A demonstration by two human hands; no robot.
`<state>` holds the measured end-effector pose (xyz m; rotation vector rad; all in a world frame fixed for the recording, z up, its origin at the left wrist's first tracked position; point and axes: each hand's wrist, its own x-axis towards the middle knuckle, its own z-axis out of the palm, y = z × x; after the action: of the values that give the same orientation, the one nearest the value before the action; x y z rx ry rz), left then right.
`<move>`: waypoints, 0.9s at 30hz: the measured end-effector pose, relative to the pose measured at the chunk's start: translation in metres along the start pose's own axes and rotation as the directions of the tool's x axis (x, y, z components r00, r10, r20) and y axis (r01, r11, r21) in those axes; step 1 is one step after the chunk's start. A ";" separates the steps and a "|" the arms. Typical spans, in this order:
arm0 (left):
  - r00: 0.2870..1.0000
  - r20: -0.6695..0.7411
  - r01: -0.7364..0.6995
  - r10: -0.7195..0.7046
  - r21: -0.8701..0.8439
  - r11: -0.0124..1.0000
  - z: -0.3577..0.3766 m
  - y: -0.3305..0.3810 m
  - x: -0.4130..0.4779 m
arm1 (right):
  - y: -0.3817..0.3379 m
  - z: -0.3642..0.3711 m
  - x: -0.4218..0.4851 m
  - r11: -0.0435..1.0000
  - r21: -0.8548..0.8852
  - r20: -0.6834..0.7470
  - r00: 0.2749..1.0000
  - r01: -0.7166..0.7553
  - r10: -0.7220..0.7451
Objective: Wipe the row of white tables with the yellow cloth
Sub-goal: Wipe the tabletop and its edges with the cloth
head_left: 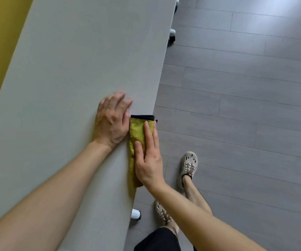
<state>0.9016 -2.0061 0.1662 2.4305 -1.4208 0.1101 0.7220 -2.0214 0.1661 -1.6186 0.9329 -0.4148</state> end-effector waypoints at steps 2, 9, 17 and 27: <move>0.999 0.025 0.025 -0.025 -0.011 1.000 -0.011 0.003 -0.049 | 0.001 0.001 0.044 0.999 0.002 -0.039 0.999 0.032 -0.032; 0.987 -0.006 0.160 -0.160 0.038 0.986 -0.028 0.009 -0.156 | -0.010 -0.013 0.143 1.000 -0.016 -0.107 0.994 0.026 -0.028; 0.986 -0.052 0.159 -0.156 0.051 0.986 -0.027 0.011 -0.153 | 0.011 0.029 -0.112 0.999 0.024 -0.011 1.000 -0.027 0.027; 0.982 -0.092 0.169 -0.163 0.056 0.984 -0.023 0.011 -0.151 | 0.002 0.013 0.056 0.999 -0.005 -0.166 0.985 0.042 -0.042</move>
<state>0.8181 -1.8779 0.1561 2.5507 -1.1897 0.2217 0.7649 -2.0553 0.1485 -1.6258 1.0252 -0.5861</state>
